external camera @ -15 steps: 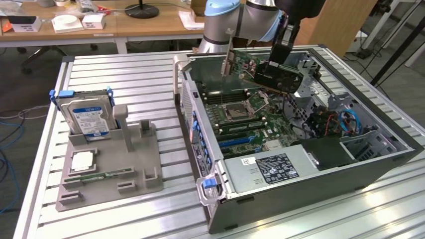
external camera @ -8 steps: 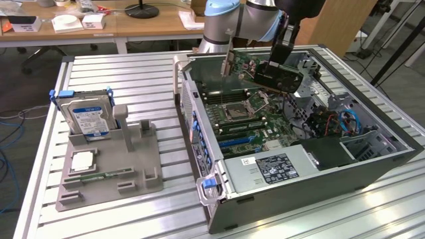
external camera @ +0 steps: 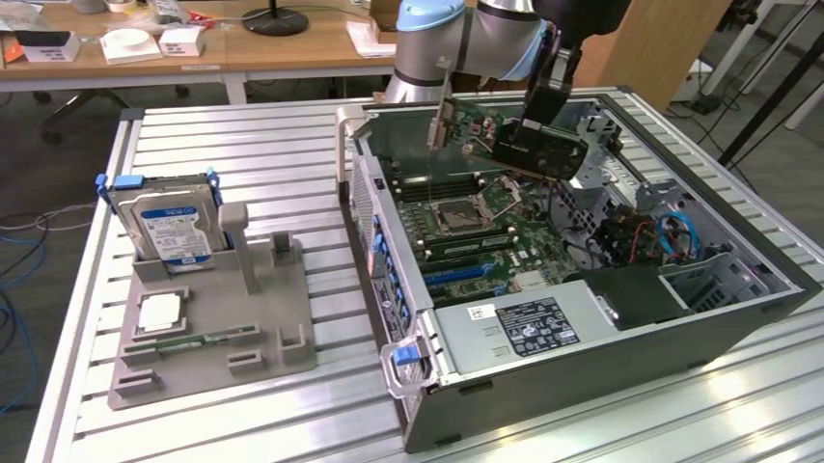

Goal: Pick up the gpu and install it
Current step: 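Insert the gpu into the slot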

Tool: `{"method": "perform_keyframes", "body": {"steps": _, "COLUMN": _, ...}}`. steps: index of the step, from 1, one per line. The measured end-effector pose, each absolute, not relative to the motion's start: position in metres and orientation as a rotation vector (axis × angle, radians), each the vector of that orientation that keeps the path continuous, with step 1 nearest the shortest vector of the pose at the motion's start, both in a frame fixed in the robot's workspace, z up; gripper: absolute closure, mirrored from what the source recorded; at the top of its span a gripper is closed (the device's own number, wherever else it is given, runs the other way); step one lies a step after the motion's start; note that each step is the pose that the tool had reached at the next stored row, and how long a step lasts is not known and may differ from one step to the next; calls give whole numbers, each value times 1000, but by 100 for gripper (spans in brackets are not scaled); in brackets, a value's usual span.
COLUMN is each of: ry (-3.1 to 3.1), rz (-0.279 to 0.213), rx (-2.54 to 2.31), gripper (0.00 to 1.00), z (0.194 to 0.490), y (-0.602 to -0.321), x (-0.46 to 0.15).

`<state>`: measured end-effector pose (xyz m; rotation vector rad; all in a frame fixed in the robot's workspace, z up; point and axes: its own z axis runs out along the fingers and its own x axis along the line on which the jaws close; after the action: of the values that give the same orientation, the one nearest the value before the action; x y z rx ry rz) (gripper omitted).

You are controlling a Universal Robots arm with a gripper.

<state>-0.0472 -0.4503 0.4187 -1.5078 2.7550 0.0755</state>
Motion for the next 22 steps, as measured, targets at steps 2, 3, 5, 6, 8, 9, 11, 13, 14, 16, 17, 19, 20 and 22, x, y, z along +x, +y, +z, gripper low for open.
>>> {"method": "perform_keyframes", "body": {"steps": 2, "ry": 2751, "rz": 75, "rx": -1516, "gripper": 74, "z": 419, "y": -450, "x": -47}}
{"method": "perform_keyframes", "body": {"steps": 3, "ry": 2748, "rz": 75, "rx": -1520, "gripper": 74, "z": 419, "y": -450, "x": -47}}
{"method": "perform_keyframes", "body": {"steps": 5, "ry": 2744, "rz": 75, "rx": -1528, "gripper": 74, "z": 419, "y": -450, "x": -47}}
{"method": "perform_keyframes", "body": {"steps": 6, "ry": 2742, "rz": 75, "rx": -1532, "gripper": 74, "z": 419, "y": -450, "x": -47}}
{"method": "perform_keyframes", "body": {"steps": 8, "ry": 2738, "rz": 75, "rx": -1539, "gripper": 74, "z": 419, "y": -450, "x": -47}}
{"method": "perform_keyframes", "body": {"steps": 9, "ry": 2736, "rz": 75, "rx": -1543, "gripper": 74, "z": 419, "y": -450, "x": -47}}
{"method": "perform_keyframes", "body": {"steps": 11, "ry": 2732, "rz": 75, "rx": -1550, "gripper": 74, "z": 419, "y": -450, "x": -47}}
{"method": "perform_keyframes", "body": {"steps": 13, "ry": 2728, "rz": 76, "rx": -1558, "gripper": 74, "z": 419, "y": -450, "x": -47}}
{"method": "perform_keyframes", "body": {"steps": 14, "ry": 2726, "rz": 75, "rx": -1562, "gripper": 74, "z": 419, "y": -450, "x": -47}}
{"method": "perform_keyframes", "body": {"steps": 16, "ry": 2722, "rz": 75, "rx": -1569, "gripper": 74, "z": 419, "y": -450, "x": -47}}
{"method": "perform_keyframes", "body": {"steps": 17, "ry": 2720, "rz": 76, "rx": -1572, "gripper": 74, "z": 419, "y": -450, "x": -47}}
{"method": "perform_keyframes", "body": {"steps": 19, "ry": 2716, "rz": 75, "rx": -1579, "gripper": 74, "z": 419, "y": -450, "x": -47}}
{"method": "perform_keyframes", "body": {"steps": 20, "ry": 2714, "rz": 75, "rx": -1583, "gripper": 74, "z": 419, "y": -450, "x": -47}}
{"method": "perform_keyframes", "body": {"steps": 22, "ry": 2711, "rz": 75, "rx": -1589, "gripper": 74, "z": 419, "y": -450, "x": -47}}
